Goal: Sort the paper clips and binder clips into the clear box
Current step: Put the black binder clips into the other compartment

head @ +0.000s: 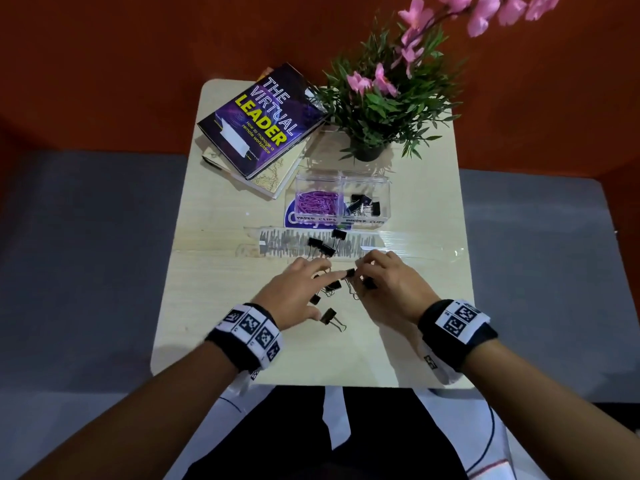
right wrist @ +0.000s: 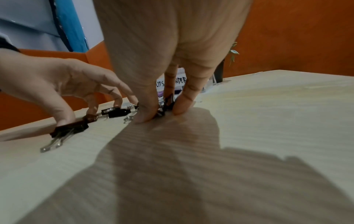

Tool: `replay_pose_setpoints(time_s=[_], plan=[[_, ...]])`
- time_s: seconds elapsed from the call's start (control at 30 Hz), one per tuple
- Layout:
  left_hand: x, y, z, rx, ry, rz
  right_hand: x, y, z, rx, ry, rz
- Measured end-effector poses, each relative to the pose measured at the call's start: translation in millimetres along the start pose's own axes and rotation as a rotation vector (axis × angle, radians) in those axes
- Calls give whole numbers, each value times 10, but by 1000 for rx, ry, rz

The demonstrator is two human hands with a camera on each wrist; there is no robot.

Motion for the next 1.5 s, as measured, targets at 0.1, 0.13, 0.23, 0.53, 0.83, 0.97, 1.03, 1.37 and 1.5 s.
replay_pose_setpoints(time_s=[0.1,0.13,0.23,0.53,0.83,0.97,1.03,1.37,1.5], plan=[[38,15,-78,35,27,-17,-62,-34,21,30,-42,-27],[41,5,-100,40,31,-10,-75,-45,26,28,-48,-39],[37,-14,-139,47,32,1,-95,-107,44,18,-97,-48],[-89,48,-212,29,65,-87,-33,-98,-7,27,-103,-7],[-150,120,-266,-24,72,-134,-86,-174,12,62,-60,52],[-204,82,-268,-77,76,-22,-80,-136,38,142,-109,-6],[-302,89,-250,-126,137,121,-84,-17,56,240,-116,-107],[-1319,402,-843,-128,510,522,-729,98,-209,410,244,-485],[-1305,361,-963,-174,416,427,-973,-24,-617,294,263,-291]])
Point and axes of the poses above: each hand's wrist, its own z-axis away from the middle knuckle, its own x-axis out of the palm, y = z × x, the point moved 4 cm from there along -z, towards the middle knuckle, and after that the axes turned 1 degree about -y, right-handed, at the moved point
